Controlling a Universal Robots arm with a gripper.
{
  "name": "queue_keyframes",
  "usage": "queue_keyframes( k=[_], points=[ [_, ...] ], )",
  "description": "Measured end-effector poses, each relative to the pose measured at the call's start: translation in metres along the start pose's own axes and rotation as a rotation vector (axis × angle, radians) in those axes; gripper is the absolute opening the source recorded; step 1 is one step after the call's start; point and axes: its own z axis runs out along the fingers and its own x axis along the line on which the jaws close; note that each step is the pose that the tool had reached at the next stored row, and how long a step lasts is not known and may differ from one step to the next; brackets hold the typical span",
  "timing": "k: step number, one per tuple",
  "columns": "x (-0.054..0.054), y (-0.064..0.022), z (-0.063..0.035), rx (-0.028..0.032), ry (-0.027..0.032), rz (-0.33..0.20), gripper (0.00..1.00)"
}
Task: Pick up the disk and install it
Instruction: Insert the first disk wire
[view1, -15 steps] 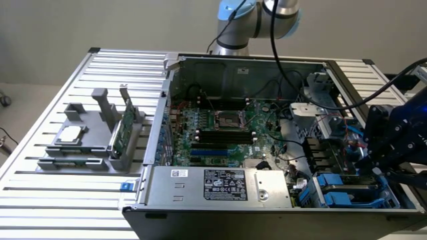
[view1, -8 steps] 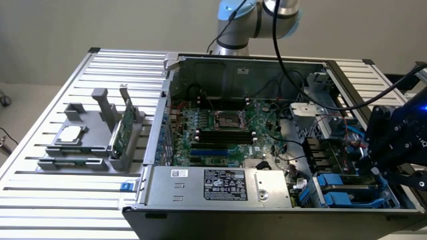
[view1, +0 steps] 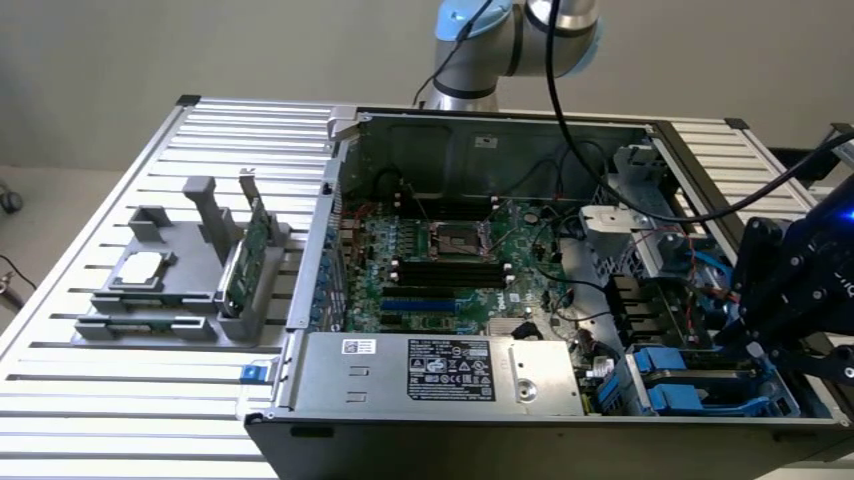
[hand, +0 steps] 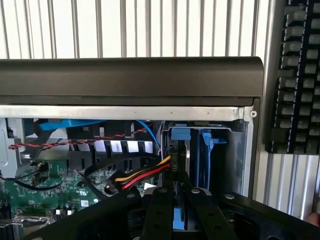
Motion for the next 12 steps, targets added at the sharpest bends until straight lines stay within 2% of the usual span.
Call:
queue_keyframes(
  k=[2, 7, 12],
  points=[
    [0.0009, -0.0001, 0.0000, -0.0001, -0.0066, 0.001, 0.16],
    [0.0035, -0.0005, 0.0002, -0.0001, -0.0107, 0.008, 0.16],
    [0.0045, -0.0005, 0.0007, 0.0001, -0.0172, 0.019, 0.16]
  ],
)
